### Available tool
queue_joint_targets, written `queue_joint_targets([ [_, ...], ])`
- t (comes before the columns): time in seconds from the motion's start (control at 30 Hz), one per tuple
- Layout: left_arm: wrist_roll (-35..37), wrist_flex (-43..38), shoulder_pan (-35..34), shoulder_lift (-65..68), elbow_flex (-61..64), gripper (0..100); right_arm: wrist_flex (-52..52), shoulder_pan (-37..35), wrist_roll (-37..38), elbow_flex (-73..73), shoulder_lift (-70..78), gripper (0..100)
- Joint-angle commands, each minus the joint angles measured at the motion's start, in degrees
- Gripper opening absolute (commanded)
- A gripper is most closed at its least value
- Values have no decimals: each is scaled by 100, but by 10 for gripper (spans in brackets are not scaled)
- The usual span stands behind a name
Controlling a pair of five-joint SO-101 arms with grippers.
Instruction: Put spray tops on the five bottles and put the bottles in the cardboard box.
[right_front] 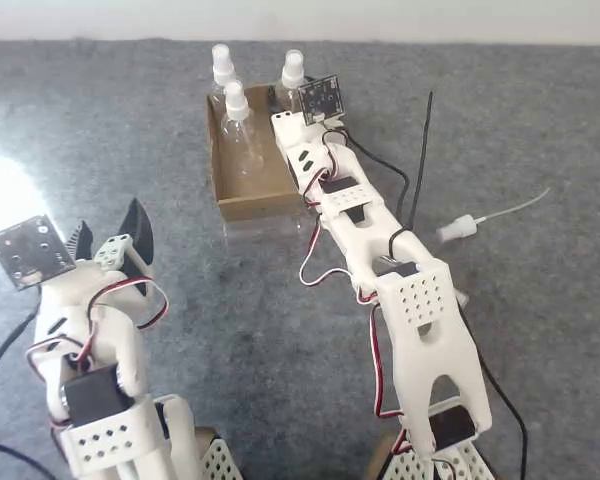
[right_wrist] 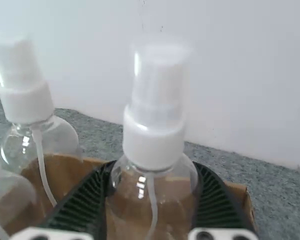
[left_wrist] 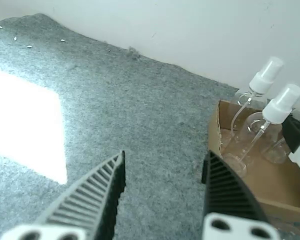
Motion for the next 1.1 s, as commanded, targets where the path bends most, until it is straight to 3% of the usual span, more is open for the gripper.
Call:
queue_joint_targets([
  [0.0,53,-132,-26,-70,-13,232,-92,-31,-26,-413,-198,102],
  [0.17,53,-132,-26,-70,-13,232,-92,-31,-26,-413,-207,106],
  [0.37,53,-132,-26,-70,-13,232,286,-31,-26,-484,-215,228],
  [1.07,44,-141,-18,-70,-13,232,1015,-92,-79,-633,-497,191],
])
